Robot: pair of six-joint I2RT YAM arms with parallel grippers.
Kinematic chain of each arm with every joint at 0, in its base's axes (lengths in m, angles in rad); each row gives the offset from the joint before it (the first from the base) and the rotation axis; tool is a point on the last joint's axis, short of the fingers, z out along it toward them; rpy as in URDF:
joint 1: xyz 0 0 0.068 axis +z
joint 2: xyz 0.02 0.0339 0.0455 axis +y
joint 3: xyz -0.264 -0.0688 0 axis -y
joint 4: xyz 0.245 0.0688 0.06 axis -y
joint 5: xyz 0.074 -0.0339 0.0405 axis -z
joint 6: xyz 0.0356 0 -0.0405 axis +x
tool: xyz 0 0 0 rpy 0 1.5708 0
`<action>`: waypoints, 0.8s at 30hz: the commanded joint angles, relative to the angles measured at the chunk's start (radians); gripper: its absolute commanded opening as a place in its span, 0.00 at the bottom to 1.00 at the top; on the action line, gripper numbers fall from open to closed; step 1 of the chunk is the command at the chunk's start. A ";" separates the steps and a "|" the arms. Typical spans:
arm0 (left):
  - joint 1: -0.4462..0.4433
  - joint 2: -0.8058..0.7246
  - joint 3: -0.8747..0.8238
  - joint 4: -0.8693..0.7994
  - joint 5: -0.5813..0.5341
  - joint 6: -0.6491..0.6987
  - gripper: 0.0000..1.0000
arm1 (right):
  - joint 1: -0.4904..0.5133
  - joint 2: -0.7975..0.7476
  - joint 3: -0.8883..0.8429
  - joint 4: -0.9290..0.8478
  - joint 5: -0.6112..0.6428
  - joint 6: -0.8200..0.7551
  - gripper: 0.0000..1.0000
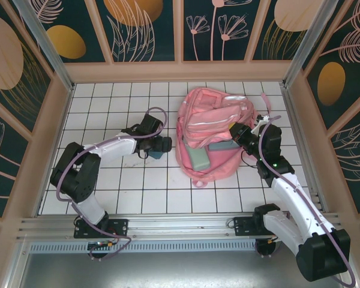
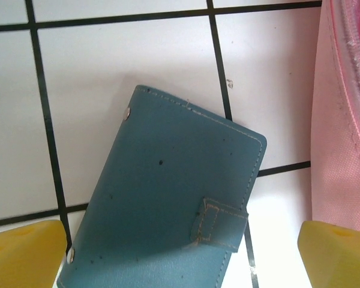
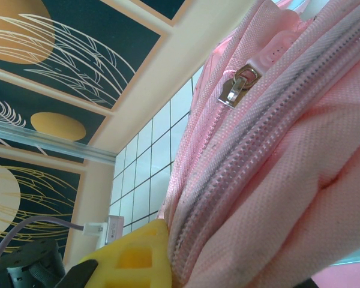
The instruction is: Pack the student bag
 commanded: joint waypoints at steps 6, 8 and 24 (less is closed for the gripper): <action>-0.004 0.068 0.020 -0.021 -0.089 0.142 0.98 | 0.022 -0.026 0.018 0.121 -0.063 -0.022 0.00; -0.007 0.085 0.019 -0.016 -0.083 0.146 0.99 | 0.022 -0.022 0.018 0.125 -0.066 -0.021 0.00; -0.035 0.105 0.013 -0.003 -0.075 0.136 0.91 | 0.021 -0.022 0.016 0.119 -0.064 -0.024 0.00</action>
